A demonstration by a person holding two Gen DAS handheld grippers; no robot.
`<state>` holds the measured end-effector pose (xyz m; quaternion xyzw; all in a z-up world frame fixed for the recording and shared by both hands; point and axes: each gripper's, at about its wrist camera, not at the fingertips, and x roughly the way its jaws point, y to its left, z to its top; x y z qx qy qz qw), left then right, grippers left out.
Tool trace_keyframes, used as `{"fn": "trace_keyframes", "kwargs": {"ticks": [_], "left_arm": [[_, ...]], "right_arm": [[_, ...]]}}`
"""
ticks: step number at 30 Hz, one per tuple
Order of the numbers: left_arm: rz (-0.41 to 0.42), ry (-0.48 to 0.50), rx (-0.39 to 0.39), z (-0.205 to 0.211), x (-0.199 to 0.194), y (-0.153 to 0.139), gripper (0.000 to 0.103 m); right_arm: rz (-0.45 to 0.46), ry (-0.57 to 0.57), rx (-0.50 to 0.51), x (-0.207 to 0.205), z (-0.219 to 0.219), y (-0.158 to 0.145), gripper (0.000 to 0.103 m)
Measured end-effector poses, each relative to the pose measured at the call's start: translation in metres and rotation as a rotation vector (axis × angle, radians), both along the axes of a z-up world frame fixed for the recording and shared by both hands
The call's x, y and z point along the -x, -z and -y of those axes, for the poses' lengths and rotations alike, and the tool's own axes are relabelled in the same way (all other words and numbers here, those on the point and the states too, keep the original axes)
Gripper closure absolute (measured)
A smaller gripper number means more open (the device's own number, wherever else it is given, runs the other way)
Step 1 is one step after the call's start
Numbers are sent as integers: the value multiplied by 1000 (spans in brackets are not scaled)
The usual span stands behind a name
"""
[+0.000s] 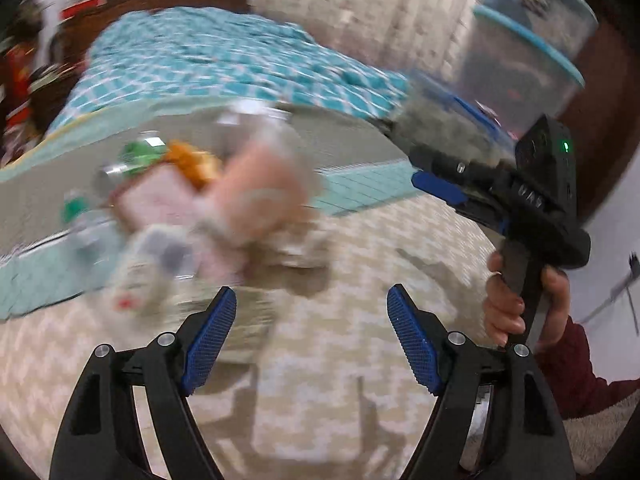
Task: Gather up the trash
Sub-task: 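Grasp the snack wrapper with the left tool while the right tool grasps crumpled paper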
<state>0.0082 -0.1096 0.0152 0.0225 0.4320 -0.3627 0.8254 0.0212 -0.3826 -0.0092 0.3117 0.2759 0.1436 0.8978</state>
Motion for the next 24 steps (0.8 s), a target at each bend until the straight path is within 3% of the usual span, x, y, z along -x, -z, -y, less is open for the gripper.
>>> {"fn": "trace_keyframes", "kwargs": {"ticks": [4, 8, 10, 11, 13, 20, 22, 24], "left_arm": [[25, -38, 35, -26, -11, -9, 29], [34, -46, 43, -40, -18, -6, 29], [26, -50, 47, -44, -19, -2, 29], [24, -52, 48, -46, -20, 1, 29], [21, -56, 46, -51, -20, 4, 30], [2, -32, 43, -47, -12, 16, 29], [4, -10, 36, -40, -10, 17, 30], [25, 13, 20, -34, -4, 15, 30]], "right_arm": [[-25, -77, 13, -49, -32, 0, 8], [-90, -134, 56, -78, -62, 10, 9], [-116, -152, 80, -74, -67, 17, 32], [-116, -161, 70, -67, -65, 19, 36], [-101, -171, 50, -50, -61, 18, 56], [-26, -145, 56, 39, -56, 13, 53], [-26, -157, 63, 58, -57, 16, 36], [-35, -142, 84, 76, -57, 22, 29]]}}
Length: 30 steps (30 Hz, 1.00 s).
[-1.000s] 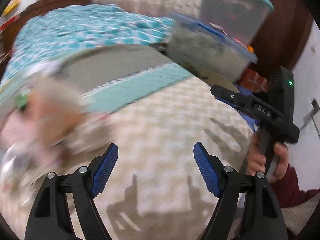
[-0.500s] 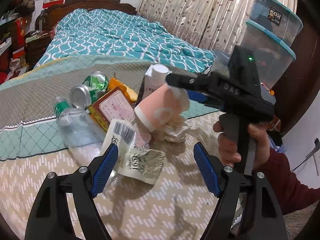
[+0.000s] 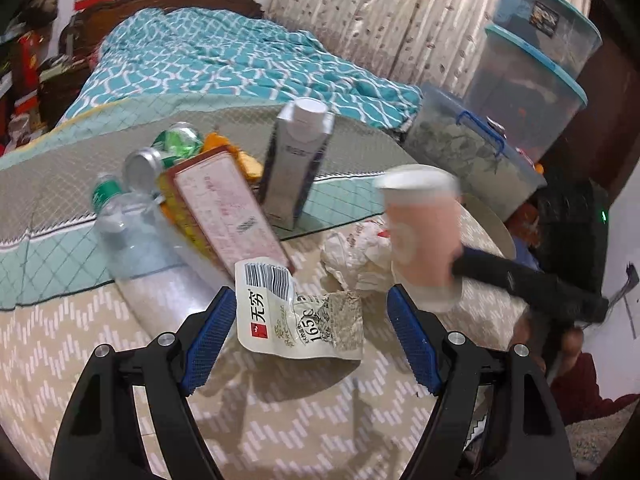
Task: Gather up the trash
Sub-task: 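Grasp the snack wrapper with the left tool while the right tool grasps crumpled paper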
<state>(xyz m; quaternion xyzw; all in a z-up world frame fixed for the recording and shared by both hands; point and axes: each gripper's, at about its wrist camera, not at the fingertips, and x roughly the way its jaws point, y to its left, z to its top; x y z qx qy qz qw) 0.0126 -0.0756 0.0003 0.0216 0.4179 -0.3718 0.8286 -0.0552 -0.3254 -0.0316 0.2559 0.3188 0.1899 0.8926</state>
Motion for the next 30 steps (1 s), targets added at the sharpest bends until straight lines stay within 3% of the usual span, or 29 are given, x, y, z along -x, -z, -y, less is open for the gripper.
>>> {"fn": "trace_keyframes", "kwargs": {"ticks": [3, 9, 16, 23, 28, 30], "left_arm": [[19, 9, -15, -2, 4, -1, 30], [-27, -44, 4, -28, 2, -1, 30], [-61, -36, 10, -41, 10, 1, 30], [-182, 46, 100, -28, 20, 17, 30], [-344, -26, 164, -17, 0, 38, 30], [-377, -60, 153, -9, -10, 48, 33]], "right_arm": [[-24, 34, -12, 22, 6, 12, 23], [-53, 121, -60, 42, 29, 24, 22], [-41, 253, -61, 47, 56, 17, 22], [-72, 141, 46, -17, 32, 2, 21], [-176, 37, 141, -72, 5, 12, 21], [-233, 5, 179, -87, -6, 22, 21]]}}
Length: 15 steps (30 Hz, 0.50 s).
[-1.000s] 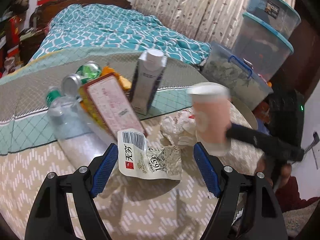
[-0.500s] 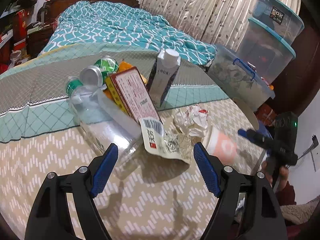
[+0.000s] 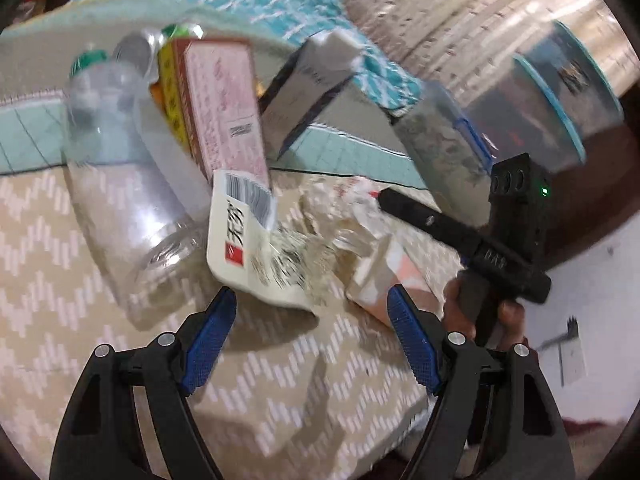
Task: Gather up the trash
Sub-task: 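Grasp the snack wrapper with the left tool while the right tool grasps crumpled paper, then carry both items over the wastebasket and open both tools to drop them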
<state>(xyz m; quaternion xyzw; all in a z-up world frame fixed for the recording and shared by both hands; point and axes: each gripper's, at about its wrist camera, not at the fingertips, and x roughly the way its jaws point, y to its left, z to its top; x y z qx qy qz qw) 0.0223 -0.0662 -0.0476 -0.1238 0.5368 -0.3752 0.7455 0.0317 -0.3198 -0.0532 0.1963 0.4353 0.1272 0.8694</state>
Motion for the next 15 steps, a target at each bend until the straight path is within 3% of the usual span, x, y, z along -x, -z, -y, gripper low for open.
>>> {"fn": "trace_keyframes", "kwargs": {"ticks": [1, 2, 3, 4, 7, 11, 15], "left_arm": [[-9, -4, -9, 4, -3, 2, 50], [-23, 1, -18, 8, -6, 5, 60], [-50, 14, -32, 16, -9, 12, 85], [-67, 21, -40, 19, -10, 16, 97], [-38, 44, -40, 29, -5, 11, 97], [62, 118, -39, 54, 7, -14, 97], [219, 163, -63, 85, 13, -47, 96]], "right_arm": [[-20, -21, 5, -3, -4, 4, 34], [-29, -36, 19, -4, -6, 5, 46], [-12, -30, 30, -1, -6, 3, 48], [8, -23, 36, 4, -6, 1, 52], [111, 35, 28, 25, 8, -15, 56], [248, 202, 8, 57, 47, -33, 56], [263, 380, -68, 84, 96, -27, 56]]}}
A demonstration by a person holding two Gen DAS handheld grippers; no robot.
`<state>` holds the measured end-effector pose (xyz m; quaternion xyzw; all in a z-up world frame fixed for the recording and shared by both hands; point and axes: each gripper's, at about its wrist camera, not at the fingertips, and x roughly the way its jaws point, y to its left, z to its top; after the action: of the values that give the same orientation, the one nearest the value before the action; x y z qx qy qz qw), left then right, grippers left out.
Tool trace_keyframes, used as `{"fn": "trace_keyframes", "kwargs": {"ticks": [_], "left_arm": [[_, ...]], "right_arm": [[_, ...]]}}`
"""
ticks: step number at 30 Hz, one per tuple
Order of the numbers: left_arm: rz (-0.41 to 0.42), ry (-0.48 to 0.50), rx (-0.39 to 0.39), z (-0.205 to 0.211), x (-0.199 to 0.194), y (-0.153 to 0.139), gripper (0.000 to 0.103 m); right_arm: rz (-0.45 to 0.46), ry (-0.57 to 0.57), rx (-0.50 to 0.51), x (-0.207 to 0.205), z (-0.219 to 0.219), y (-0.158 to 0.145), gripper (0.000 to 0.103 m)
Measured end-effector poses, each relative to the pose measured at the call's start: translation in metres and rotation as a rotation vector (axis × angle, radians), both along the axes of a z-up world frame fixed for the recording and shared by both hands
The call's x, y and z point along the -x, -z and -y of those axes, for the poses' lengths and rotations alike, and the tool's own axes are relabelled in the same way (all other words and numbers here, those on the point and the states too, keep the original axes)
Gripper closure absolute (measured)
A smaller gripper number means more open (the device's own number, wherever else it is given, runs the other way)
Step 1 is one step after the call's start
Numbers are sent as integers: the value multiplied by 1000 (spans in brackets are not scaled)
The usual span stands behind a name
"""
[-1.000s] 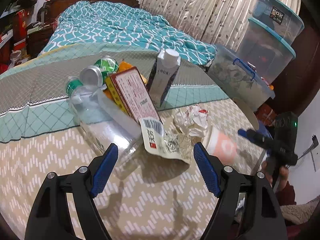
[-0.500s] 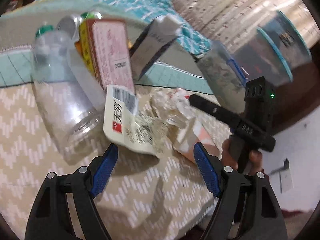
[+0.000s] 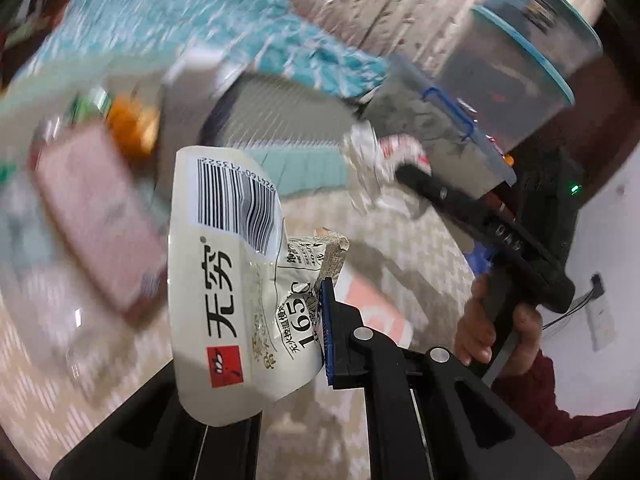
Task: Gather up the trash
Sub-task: 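Carry both items over the wastebasket and open both tools to drop them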
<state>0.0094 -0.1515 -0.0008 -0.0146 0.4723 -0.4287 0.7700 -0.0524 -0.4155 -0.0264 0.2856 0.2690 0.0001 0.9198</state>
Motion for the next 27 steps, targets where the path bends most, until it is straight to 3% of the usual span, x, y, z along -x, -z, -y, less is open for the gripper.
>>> {"fn": "trace_keyframes", "kwargs": {"ticks": [6, 10, 15, 18, 21, 27], "left_arm": [[70, 155, -75, 88, 1, -9, 96], [33, 299, -136, 164, 6, 10, 96], [-3, 467, -193, 279, 19, 30, 96], [3, 511, -232, 339, 25, 44, 96], [17, 526, -263, 384, 29, 55, 94], [36, 549, -290, 439, 33, 70, 93]], "right_arm": [[-78, 145, -94, 43, 60, 35, 56], [-65, 294, -131, 84, 115, 45, 56], [-49, 535, -252, 132, 193, 65, 56], [-51, 675, -333, 146, 226, 85, 55], [-36, 731, -411, 151, 240, 97, 55], [-38, 783, -276, 139, 242, 84, 49]]}}
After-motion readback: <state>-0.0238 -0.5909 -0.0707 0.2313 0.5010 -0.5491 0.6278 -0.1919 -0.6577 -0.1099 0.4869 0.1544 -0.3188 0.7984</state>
